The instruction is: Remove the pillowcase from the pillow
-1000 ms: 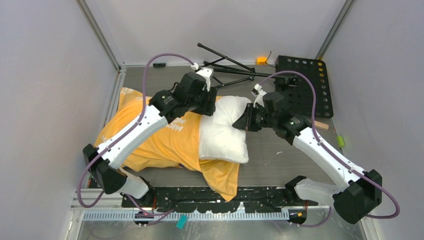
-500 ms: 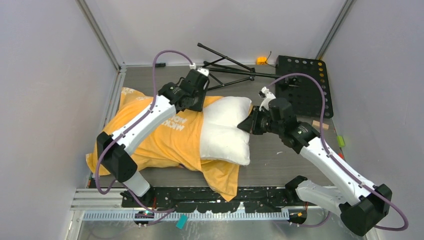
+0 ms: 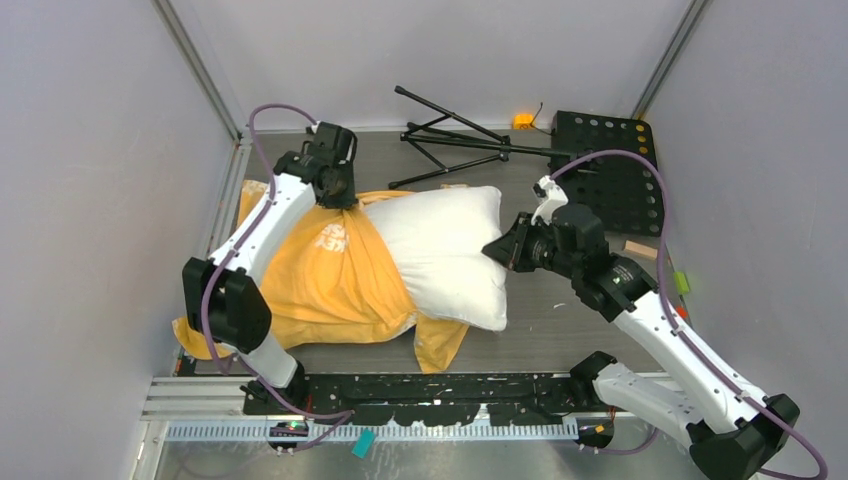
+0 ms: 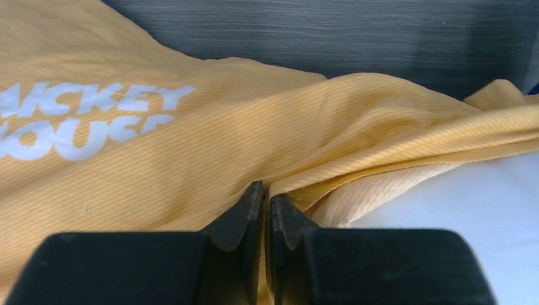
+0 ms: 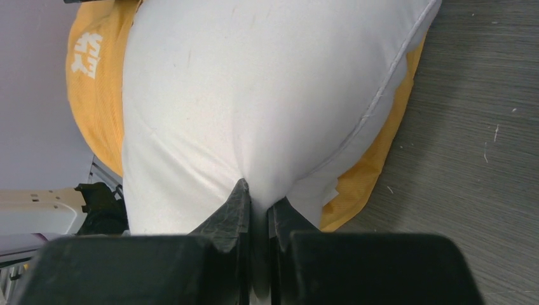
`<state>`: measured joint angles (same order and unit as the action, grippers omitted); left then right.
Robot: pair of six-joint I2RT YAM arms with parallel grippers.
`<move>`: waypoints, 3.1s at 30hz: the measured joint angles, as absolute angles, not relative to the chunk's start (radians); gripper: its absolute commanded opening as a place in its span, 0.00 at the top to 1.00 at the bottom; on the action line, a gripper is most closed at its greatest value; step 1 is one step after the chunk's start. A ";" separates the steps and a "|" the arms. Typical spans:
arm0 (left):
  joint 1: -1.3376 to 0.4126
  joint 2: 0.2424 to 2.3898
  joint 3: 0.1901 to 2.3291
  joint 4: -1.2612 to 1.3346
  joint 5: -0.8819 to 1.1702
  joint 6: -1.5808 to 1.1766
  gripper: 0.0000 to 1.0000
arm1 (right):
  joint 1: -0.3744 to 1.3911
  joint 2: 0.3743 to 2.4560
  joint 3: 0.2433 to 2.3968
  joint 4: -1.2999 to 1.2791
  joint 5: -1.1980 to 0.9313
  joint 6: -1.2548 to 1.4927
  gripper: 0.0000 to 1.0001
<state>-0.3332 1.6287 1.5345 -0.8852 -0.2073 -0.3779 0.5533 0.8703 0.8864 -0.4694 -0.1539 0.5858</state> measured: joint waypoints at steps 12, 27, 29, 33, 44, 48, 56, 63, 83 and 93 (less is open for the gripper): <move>-0.616 1.430 1.493 -0.819 -0.028 -0.284 0.14 | 0.537 1.069 0.943 -0.417 -0.275 0.610 0.24; -1.105 1.609 1.740 -0.896 -0.361 -0.250 0.00 | 0.533 0.778 0.942 -0.543 0.334 0.627 0.06; -1.114 1.678 1.783 -0.915 -0.379 -0.253 0.00 | 0.531 0.673 0.904 -0.561 0.421 0.634 0.06; -1.113 1.789 1.860 -0.964 -0.403 -0.268 0.00 | 0.529 0.483 0.856 -0.596 0.566 0.633 0.07; -1.047 1.919 1.823 -0.975 -0.413 -0.398 0.85 | 0.528 0.429 0.831 -0.618 0.613 0.611 0.09; -0.981 1.823 1.654 -0.868 -0.398 -0.415 1.00 | 0.528 0.552 0.801 -0.607 0.498 0.638 0.09; -0.957 1.580 1.618 -0.889 -0.464 -0.345 1.00 | 0.528 0.706 0.719 -0.547 0.318 0.664 0.09; -0.917 1.367 1.676 -0.954 -0.478 -0.290 1.00 | 0.525 0.838 0.674 -0.370 0.170 0.715 0.01; -0.901 1.185 1.739 -0.979 -0.445 -0.274 1.00 | 0.514 1.109 0.624 0.432 -0.356 1.029 0.00; -0.901 1.185 1.789 -0.981 -0.434 -0.273 1.00 | 0.533 1.181 0.725 0.381 -0.360 1.012 0.03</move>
